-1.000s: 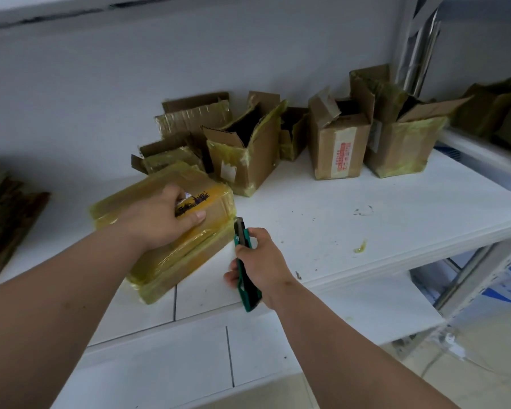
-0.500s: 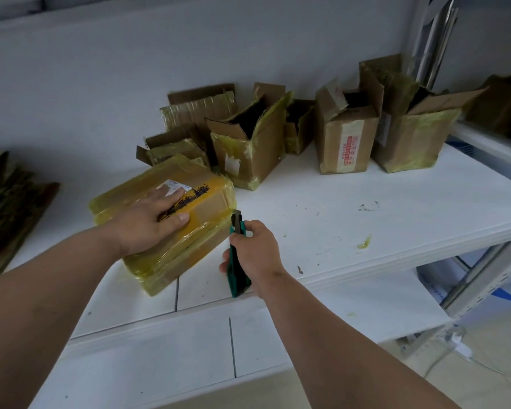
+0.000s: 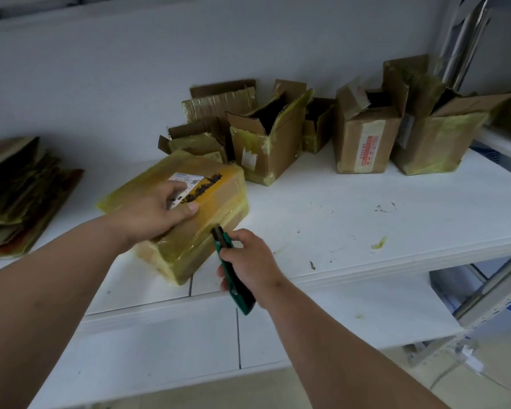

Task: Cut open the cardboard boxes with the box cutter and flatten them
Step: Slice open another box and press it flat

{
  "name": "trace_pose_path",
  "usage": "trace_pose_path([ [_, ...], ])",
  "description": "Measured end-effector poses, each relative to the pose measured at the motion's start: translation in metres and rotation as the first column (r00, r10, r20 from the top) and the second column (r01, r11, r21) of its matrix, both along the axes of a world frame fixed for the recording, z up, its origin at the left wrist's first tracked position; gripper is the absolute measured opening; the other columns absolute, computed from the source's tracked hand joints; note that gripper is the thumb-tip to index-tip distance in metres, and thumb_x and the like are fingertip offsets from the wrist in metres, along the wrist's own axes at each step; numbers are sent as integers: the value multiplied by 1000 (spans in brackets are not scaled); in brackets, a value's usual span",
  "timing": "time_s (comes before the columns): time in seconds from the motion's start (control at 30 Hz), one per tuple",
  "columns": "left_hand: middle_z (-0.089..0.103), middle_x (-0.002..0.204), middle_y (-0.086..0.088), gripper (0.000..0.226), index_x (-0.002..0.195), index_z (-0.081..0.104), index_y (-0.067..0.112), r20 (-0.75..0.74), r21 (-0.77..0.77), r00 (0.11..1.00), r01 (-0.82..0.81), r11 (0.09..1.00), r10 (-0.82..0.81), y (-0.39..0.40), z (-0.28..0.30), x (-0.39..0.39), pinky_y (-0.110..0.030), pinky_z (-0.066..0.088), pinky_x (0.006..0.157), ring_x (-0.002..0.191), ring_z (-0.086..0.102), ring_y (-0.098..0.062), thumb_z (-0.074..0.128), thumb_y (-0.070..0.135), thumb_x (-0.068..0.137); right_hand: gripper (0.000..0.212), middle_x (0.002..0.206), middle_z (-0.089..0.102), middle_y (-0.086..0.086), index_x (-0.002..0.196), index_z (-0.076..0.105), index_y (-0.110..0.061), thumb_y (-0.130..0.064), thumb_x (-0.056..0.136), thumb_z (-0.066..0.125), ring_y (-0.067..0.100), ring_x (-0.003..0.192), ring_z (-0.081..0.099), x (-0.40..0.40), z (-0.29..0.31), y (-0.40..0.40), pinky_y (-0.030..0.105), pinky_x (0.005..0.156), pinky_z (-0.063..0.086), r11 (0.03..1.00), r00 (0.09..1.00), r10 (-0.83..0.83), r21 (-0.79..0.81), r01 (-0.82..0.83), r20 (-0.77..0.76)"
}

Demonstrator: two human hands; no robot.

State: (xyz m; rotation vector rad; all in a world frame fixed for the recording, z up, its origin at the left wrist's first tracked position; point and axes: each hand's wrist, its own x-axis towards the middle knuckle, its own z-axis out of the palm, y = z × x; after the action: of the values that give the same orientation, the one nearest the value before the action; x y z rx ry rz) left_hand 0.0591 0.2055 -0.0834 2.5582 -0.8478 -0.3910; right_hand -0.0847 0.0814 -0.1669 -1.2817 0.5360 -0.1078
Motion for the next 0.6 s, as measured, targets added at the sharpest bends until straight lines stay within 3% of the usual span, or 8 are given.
trace_pose_path([
  [0.07,34,153,16,108,143,42,39,-50,28,996,70,997,-68,20,6,4,-32,35,109,133,42,-10,63,89,50,31,78,61,21,124,55,-12,-2,95,52,21,45,54,3,1,-6,23,41,46,1000,1000,-9,-2,9,3],
  [0.17,14,152,34,130,141,34,55,-230,62,967,131,990,-113,44,12,6,-27,27,113,138,25,3,73,88,22,29,74,61,20,123,57,-12,-4,95,53,25,50,56,10,2,-5,31,49,52,1000,1000,-19,-13,19,14],
  [0.27,5,153,37,109,136,28,64,-231,94,963,165,982,-140,54,11,3,-26,23,113,140,16,5,76,81,39,29,74,60,20,123,58,-12,-3,96,53,25,50,55,12,2,1,31,48,52,1000,999,-17,3,17,30],
  [0.37,0,157,30,95,146,21,55,-104,178,984,162,971,-145,55,6,-2,-24,13,116,145,5,4,61,82,64,30,73,60,21,124,60,-10,-2,95,55,25,51,55,4,2,5,30,47,52,999,999,23,29,-24,30],
  [0.43,-3,159,26,94,149,16,51,-35,227,985,172,959,-169,54,3,-3,-24,8,118,146,-1,4,55,84,69,30,71,61,22,121,62,-12,0,94,56,25,47,55,-5,2,9,27,45,48,997,997,78,18,-78,22],
  [0.5,-4,160,22,88,150,14,48,-7,244,984,172,954,-176,53,3,-5,-25,6,119,147,-3,2,53,72,75,31,69,62,21,121,61,-14,0,94,56,26,43,55,-16,-2,14,24,42,45,993,992,120,10,-120,27],
  [0.6,-2,162,18,89,152,15,44,20,235,985,163,958,-172,51,1,-10,-27,6,120,147,-3,0,49,65,73,34,65,63,18,125,59,-15,-2,94,55,26,44,55,-28,-9,21,23,43,43,989,988,148,17,-149,53],
])
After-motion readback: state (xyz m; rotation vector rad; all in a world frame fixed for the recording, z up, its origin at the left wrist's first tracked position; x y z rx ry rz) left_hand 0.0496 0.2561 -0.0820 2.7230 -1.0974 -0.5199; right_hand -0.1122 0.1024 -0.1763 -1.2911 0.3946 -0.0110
